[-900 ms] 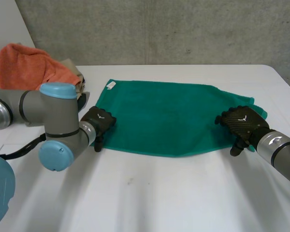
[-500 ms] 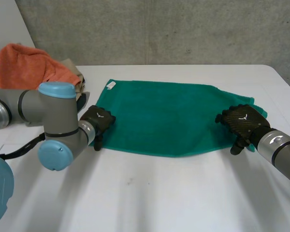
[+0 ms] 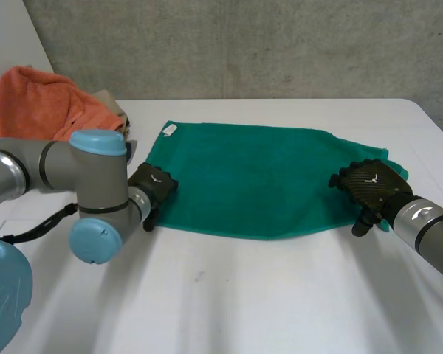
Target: Fold the laundry.
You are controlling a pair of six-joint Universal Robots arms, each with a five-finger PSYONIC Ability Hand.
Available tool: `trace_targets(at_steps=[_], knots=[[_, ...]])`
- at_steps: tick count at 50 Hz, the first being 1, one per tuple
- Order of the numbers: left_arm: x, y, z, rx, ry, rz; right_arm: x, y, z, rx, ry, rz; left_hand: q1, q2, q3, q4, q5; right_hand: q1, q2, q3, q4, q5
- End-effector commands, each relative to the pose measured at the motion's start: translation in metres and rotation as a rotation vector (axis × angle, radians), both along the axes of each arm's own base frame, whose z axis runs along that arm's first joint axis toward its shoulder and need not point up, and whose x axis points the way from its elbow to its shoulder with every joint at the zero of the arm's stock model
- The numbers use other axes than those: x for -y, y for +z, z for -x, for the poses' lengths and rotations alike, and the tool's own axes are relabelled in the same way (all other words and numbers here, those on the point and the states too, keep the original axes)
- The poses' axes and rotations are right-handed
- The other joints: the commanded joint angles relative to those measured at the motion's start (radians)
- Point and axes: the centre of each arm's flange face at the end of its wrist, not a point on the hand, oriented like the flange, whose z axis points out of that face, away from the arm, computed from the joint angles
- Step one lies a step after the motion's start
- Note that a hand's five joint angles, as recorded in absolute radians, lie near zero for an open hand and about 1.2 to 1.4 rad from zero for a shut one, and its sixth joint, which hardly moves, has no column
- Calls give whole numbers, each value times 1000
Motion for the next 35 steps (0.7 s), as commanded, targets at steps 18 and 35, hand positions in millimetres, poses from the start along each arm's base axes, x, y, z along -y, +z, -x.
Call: trace_targets(at_steps=[18,35], knots=[[1,-2,6,40,-16,53,-1,-1,-1,-1,4,-2,150,165,160,173,160,18,23,15,36,60],[0,-6,14,87,-22,136,-2,-1,-2,-6,9,-1,285,300,295,308,295,18,23,15,36,60]])
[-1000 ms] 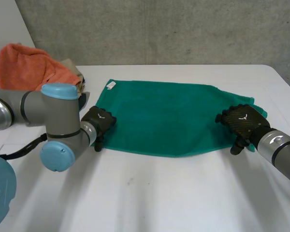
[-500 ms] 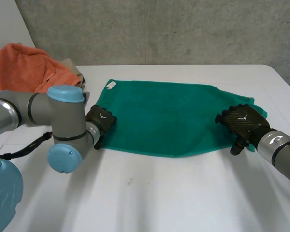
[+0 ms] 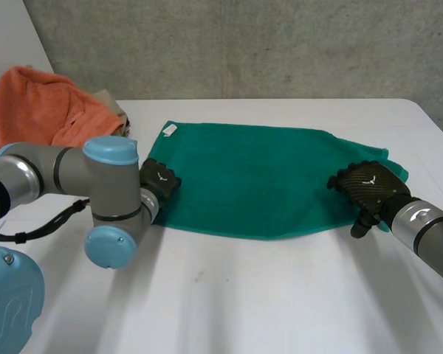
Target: Fold the laundry.
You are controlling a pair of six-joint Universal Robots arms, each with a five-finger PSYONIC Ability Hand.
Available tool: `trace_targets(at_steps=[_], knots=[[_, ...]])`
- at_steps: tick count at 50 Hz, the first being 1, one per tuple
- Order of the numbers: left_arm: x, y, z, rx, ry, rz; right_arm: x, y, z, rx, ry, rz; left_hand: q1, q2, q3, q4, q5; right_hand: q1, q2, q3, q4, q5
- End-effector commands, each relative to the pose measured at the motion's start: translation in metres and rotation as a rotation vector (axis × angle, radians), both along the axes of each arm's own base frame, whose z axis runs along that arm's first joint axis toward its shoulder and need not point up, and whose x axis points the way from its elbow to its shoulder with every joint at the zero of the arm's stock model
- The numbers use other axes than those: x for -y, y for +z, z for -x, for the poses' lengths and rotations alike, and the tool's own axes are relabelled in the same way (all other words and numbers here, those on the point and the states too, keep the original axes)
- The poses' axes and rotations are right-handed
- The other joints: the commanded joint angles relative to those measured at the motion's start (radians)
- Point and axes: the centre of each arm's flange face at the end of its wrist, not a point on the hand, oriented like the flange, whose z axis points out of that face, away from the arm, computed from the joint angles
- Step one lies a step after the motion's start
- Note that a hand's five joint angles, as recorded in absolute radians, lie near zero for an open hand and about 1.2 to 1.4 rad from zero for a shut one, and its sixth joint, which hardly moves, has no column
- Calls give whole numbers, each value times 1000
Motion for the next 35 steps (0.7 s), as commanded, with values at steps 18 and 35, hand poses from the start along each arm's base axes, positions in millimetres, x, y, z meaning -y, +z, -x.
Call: trace_targets(at_steps=[18,35], knots=[[2,-4,3,33,-4,37,-1,-1,0,-4,5,-1,244,246,248,242,247,18,23,15,36,60],[8,-11,6,81,-10,29,-2,2,-1,-2,6,7,734,735,737,731,737,18,23,15,36,60]])
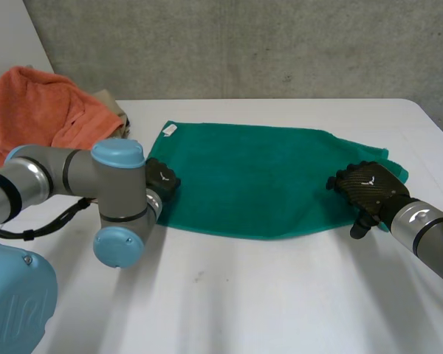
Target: Fold the laundry.
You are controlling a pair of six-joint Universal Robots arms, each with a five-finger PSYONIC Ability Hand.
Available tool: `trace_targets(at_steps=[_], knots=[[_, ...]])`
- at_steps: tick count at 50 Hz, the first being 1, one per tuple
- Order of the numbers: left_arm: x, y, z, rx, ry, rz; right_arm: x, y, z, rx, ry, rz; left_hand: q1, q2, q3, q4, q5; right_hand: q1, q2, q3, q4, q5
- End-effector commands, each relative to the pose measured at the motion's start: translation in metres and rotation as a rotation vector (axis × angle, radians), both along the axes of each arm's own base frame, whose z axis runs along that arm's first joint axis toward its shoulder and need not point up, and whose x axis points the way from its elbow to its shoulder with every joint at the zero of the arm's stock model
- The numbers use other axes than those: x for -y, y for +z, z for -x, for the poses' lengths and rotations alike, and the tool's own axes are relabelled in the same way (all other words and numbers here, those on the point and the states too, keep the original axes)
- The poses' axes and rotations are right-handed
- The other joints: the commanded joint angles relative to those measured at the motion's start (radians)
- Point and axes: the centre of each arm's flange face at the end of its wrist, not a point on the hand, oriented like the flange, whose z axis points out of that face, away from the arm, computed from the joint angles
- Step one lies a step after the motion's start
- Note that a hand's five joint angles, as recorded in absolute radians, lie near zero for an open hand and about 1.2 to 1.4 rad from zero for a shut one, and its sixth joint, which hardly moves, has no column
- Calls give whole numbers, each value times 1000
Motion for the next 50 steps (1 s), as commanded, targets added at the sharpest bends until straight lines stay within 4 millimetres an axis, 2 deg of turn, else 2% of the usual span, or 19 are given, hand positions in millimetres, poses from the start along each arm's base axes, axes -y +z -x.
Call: trace_targets(at_steps=[1,4,8,9,10,12,13,16,22,30,37,38,39,42,45,50], knots=[[2,-5,1,18,-1,-14,0,3,0,4,-1,7,495,494,497,495,502,18,23,15,36,60],[6,-3,-1,19,9,-20,-1,3,0,6,-2,7,496,496,499,497,504,18,23,15,36,60],[24,18,-6,-59,40,28,-1,7,0,7,-2,16,496,496,499,497,504,18,23,15,36,60],[27,26,-8,-85,47,42,-1,7,0,7,-2,18,496,496,499,497,504,18,23,15,36,60],[30,46,-9,-147,54,63,-1,9,1,9,-4,22,496,496,499,497,504,18,23,15,36,60],[30,68,-11,-210,57,86,-2,11,1,10,-4,29,496,496,499,497,504,18,23,15,36,60],[27,90,-12,-275,53,105,-2,13,1,12,-6,35,496,496,499,497,504,15,20,12,33,57],[16,117,-13,-380,42,106,-3,17,1,16,-5,44,496,496,499,497,504,15,20,12,33,57],[-2,140,-27,-464,33,66,-4,17,1,22,-3,39,496,496,499,497,504,15,20,12,33,57],[-31,141,-38,-463,-33,-13,-7,21,-4,33,2,14,496,496,499,497,504,-50,-44,-52,-31,-8],[-39,137,-40,-456,-49,-33,-13,17,-10,60,-15,-107,470,470,473,471,478,-65,-59,-67,-46,-22],[-39,135,-39,-455,-49,-37,-13,15,-10,61,-25,-123,104,103,106,104,111,-62,-56,-64,-43,-20],[-38,132,-39,-453,-49,-43,-13,14,-10,60,-30,-130,-66,-66,-63,-65,-58,-62,-56,-64,-43,-20],[-34,122,-42,-439,-47,-72,-12,14,-9,60,-35,-126,-351,-352,-349,-351,-344,-56,-50,-58,-37,-14],[-28,110,-47,-425,-39,-100,-11,13,-9,58,-35,-120,-507,-508,-505,-507,-499,-53,-47,-55,-34,-11],[-16,89,-54,-409,-22,-144,-11,11,-9,52,-34,-103,-502,-502,-499,-501,-494,-44,-39,-46,-25,-2]])
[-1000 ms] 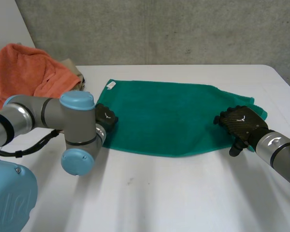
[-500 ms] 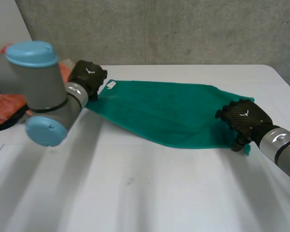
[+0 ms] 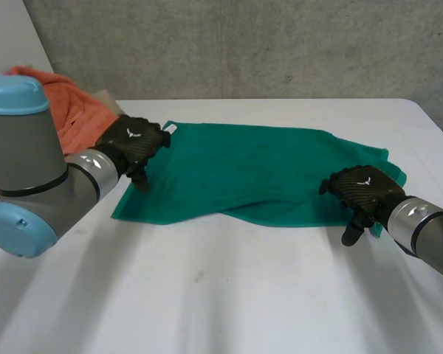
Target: Fold the laundry.
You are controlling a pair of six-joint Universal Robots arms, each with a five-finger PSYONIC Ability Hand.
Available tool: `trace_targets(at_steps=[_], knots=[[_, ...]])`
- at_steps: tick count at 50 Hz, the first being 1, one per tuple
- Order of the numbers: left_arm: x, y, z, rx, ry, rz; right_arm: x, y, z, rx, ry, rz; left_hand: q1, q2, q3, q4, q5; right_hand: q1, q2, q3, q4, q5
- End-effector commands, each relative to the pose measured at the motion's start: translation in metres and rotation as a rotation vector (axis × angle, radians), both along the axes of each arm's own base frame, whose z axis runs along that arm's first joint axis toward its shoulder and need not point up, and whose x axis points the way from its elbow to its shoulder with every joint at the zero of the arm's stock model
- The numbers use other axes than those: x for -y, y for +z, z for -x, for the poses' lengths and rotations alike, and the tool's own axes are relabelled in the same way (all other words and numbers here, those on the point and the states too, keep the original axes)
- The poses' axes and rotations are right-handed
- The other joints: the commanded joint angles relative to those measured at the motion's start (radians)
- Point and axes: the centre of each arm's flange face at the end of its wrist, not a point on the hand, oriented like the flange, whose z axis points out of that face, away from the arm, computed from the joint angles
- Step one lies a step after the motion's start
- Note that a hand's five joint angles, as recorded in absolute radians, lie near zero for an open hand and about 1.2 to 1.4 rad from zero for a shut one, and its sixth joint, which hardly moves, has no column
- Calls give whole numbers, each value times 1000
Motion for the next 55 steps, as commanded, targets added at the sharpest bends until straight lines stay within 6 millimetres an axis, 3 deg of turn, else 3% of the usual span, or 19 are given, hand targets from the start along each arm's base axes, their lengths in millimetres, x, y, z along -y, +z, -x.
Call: trace_targets(at_steps=[1,12,33,43,55], knots=[[18,-32,-11,31,7,-73,1,-2,0,-10,1,27,12,3,1,14,14,-41,8,-43,21,53],[29,-71,-8,85,-10,-149,1,-7,1,-29,9,49,209,200,198,210,210,-35,14,-38,27,59],[27,-99,9,241,-30,-105,1,-9,1,-49,22,77,200,191,189,202,202,-35,14,-38,27,59],[30,-103,12,278,-9,-83,1,-10,1,-52,21,80,206,197,195,207,208,-35,14,-38,27,59],[31,-110,22,364,-15,-24,1,-11,1,-52,23,82,388,379,377,389,390,-35,14,-38,27,59]])
